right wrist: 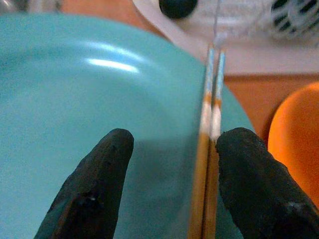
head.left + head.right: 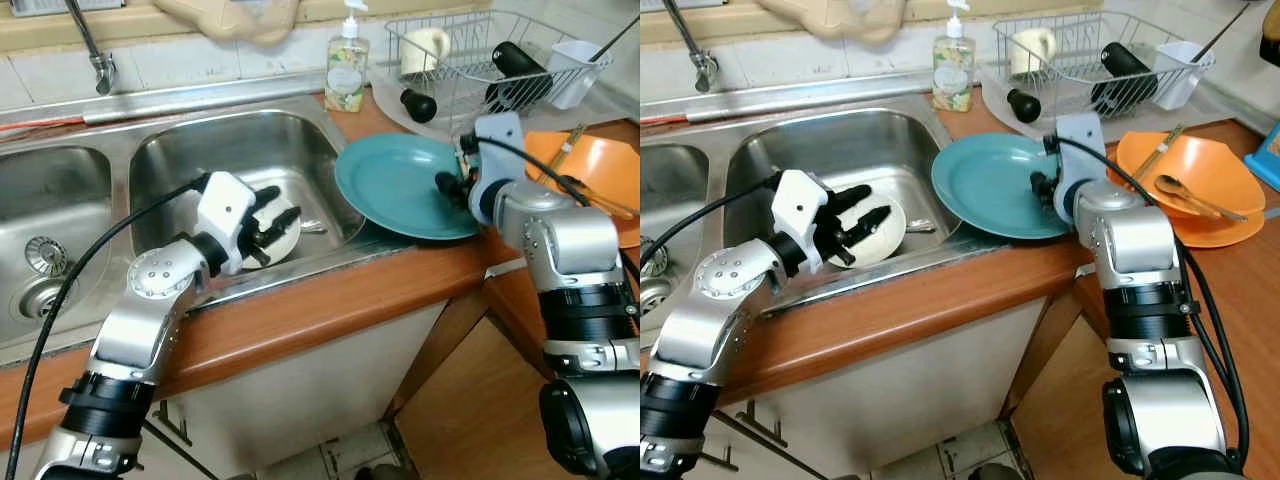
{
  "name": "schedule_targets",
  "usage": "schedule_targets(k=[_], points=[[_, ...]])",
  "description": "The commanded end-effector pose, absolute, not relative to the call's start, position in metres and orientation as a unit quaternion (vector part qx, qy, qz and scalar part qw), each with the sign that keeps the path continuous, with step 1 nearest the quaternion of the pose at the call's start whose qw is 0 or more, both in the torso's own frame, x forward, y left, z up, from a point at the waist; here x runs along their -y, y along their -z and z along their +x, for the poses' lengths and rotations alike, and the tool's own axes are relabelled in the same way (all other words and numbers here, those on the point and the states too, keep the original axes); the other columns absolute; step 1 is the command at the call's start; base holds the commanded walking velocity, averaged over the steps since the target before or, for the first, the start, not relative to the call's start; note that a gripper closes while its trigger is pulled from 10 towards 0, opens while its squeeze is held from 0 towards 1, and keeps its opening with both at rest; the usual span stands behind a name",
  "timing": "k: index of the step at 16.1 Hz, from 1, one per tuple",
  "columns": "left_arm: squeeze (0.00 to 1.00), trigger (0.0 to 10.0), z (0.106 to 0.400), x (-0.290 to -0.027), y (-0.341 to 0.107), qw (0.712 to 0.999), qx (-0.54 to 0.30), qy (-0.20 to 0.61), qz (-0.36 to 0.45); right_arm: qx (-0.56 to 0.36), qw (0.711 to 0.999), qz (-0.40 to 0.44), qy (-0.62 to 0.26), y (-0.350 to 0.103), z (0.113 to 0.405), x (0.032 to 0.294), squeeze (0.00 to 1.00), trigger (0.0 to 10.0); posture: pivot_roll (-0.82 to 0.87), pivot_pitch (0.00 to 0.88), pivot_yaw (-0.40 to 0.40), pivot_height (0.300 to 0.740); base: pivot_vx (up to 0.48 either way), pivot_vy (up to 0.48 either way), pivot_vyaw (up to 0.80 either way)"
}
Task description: Kitchen organization
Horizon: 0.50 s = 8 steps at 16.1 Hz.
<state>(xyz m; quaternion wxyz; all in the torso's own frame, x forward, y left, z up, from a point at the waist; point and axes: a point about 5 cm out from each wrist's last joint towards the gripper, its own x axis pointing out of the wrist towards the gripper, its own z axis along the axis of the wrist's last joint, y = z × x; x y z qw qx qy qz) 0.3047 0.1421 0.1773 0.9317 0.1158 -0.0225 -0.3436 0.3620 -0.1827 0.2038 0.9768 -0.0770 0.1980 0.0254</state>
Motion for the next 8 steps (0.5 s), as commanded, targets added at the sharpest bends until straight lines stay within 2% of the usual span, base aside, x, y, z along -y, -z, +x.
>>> schedule_targets(k=[1,4,7,8], points=[[0.00,10.0,0.298,-0.137,-0.180,0.920,0.021,0.374,0.113,-0.200,0.977,-0.074,-0.009,-0.207,0.364,0.187,0.00,10.0,-0.13,0.000,0.013,0.740,0.000,0.000,0.00],[0.00,10.0,0.288,-0.131,-0.183,0.903,0.014,0.416,0.111,-0.222,0.972,-0.081,0.003,-0.199,0.365,0.189,0.00,10.0,-0.13,0.000,0.011,0.740,0.000,0.000,0.00],[0.00,10.0,0.285,-0.129,-0.184,0.898,0.013,0.425,0.111,-0.234,0.970,-0.070,0.003,-0.196,0.365,0.189,0.00,10.0,-0.13,0.000,0.011,0.740,0.000,0.000,0.00],[0.00,10.0,0.284,-0.129,-0.184,0.898,0.012,0.425,0.112,-0.235,0.970,-0.067,0.000,-0.195,0.365,0.188,0.00,8.2,-0.13,0.000,0.012,0.740,0.000,0.000,0.00]])
